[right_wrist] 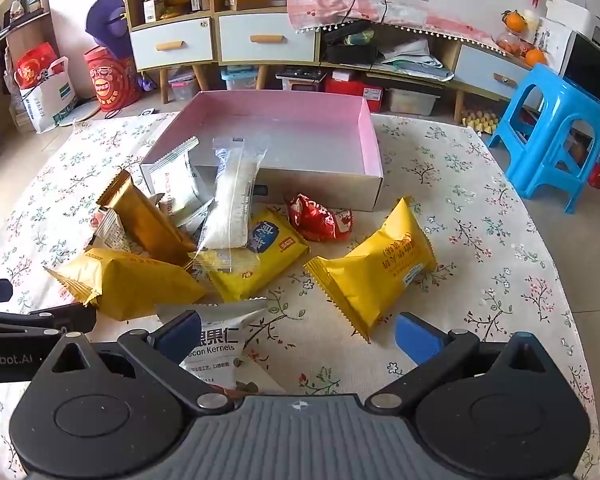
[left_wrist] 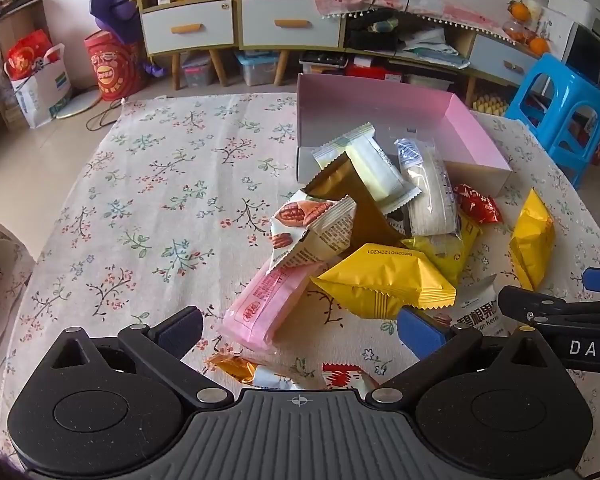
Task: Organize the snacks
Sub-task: 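Move the left tool while the right tool moves toward the snack pile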
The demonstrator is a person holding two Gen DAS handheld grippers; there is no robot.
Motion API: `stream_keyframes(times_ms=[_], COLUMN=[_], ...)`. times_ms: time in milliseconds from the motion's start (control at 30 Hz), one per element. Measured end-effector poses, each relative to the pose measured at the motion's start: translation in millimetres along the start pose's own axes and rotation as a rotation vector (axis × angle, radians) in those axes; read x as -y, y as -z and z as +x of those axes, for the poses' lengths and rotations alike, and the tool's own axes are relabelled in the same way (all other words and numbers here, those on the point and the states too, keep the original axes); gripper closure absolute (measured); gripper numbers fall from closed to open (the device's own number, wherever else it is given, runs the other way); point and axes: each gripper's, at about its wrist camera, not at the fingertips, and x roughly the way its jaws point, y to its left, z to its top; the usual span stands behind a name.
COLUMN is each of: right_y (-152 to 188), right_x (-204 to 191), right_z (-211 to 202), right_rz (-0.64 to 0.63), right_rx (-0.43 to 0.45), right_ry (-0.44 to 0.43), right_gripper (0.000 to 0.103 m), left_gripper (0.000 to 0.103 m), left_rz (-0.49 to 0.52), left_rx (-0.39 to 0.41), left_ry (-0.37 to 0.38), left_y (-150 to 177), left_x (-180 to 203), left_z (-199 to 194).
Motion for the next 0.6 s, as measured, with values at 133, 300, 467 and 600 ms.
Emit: stream_keyframes(times_ms=[133,300,467,600], right_y=[-0.8,-0.4,-2.3,-0.8], right_x=[0.9,0.7,0.1,0.6], right_z=[-0.7,0.5,-0.6,0.5], right_rz=[0.003,0.006,0.013,0.005], right_rx=[0.001,-0.002,-0.008,0.003], right_ry=[-0.001,-0.002,-0.003,0.005], right_gripper=[0.008,0.008,0.008,0.008], left_gripper=[0.0,0.0,0.0,0.0], left_rz=[-0.003,-0.012,-0.013,-0.012], left_rx=[0.0,-0.002,-0.002,-0.001], left_ry=[-0.001,0.001,0.001,0.002], left_y=[0.1,0.6,0.6,1.3], left_x=[-0.3,-2.3,-2.4,-2.1], left_z=[-0.4,-1.0,-1.5,-2.1])
